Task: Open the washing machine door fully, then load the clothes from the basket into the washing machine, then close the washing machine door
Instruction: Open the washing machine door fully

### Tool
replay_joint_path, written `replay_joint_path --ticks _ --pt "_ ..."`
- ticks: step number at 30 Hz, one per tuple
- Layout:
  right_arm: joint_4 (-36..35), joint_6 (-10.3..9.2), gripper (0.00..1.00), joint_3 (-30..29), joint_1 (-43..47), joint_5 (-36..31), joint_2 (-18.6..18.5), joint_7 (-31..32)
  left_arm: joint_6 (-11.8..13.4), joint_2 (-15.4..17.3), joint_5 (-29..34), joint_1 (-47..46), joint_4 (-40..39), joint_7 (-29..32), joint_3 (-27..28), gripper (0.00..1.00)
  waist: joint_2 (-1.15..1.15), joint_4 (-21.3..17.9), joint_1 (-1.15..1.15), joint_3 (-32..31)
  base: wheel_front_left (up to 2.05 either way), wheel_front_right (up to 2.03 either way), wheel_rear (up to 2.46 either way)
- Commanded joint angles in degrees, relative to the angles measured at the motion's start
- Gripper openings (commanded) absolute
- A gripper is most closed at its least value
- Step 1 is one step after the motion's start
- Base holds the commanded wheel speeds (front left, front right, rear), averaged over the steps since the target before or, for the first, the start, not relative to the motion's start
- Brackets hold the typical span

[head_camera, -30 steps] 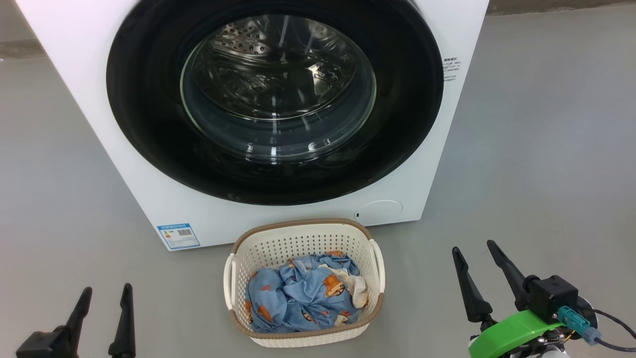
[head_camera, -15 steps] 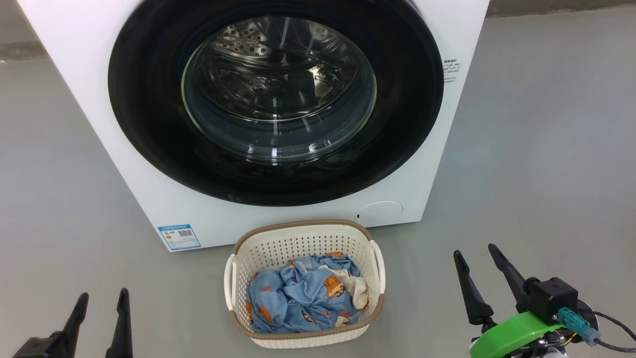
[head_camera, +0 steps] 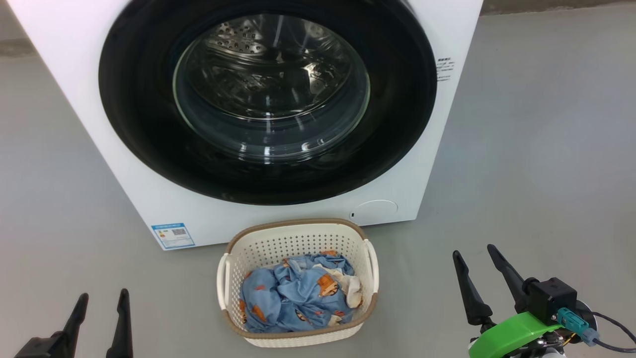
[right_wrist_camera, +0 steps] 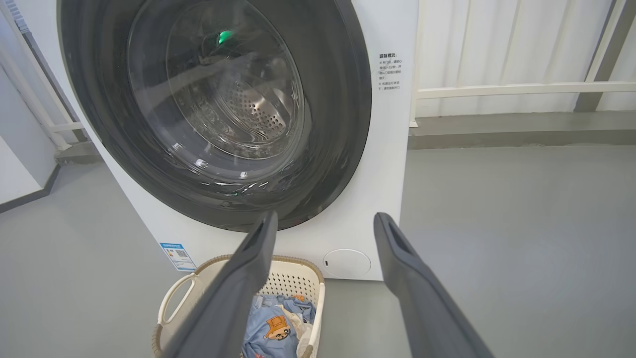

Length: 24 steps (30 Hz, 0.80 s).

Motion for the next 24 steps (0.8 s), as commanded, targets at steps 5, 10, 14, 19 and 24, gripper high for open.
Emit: replay_joint_path --ticks 5,10,14,19,24 --pt "-1.4 -0.06 1.00 0.8 -0.4 -0.2 0.1 -0.7 -0.1 1.0 0.3 -1.5 -1.5 -0.8 2.2 1.00 0.00 -0.1 0.00 0.1 1.04 1.04 -2.09" --pt "-1.5 -0.06 1.00 0.9 -0.4 -0.2 0.2 -0.7 -0.1 0.9 0.3 -1.7 -1.6 -0.8 2.1 1.00 0.00 0.0 0.00 0.2 1.23 1.23 -2.46" --pt "-1.6 -0.06 1.00 0.9 -0.3 -0.2 0.2 -0.7 -0.1 0.4 0.3 -1.8 -2.9 -0.8 3.0 1.00 0.00 0.1 0.00 0.4 1.14 1.14 -2.27" --pt "-1.6 -0.06 1.00 0.8 -0.3 -0.3 0.3 -0.7 -0.1 0.1 0.2 -1.6 -3.1 -0.8 3.2 1.00 0.00 0.1 0.00 0.4 0.79 0.79 -1.58" --pt "-1.6 -0.06 1.00 0.9 -0.3 -0.3 0.3 -0.7 -0.1 0.0 0.1 -1.5 -3.0 -0.8 3.1 1.00 0.00 0.1 0.00 0.4 0.39 0.39 -0.79"
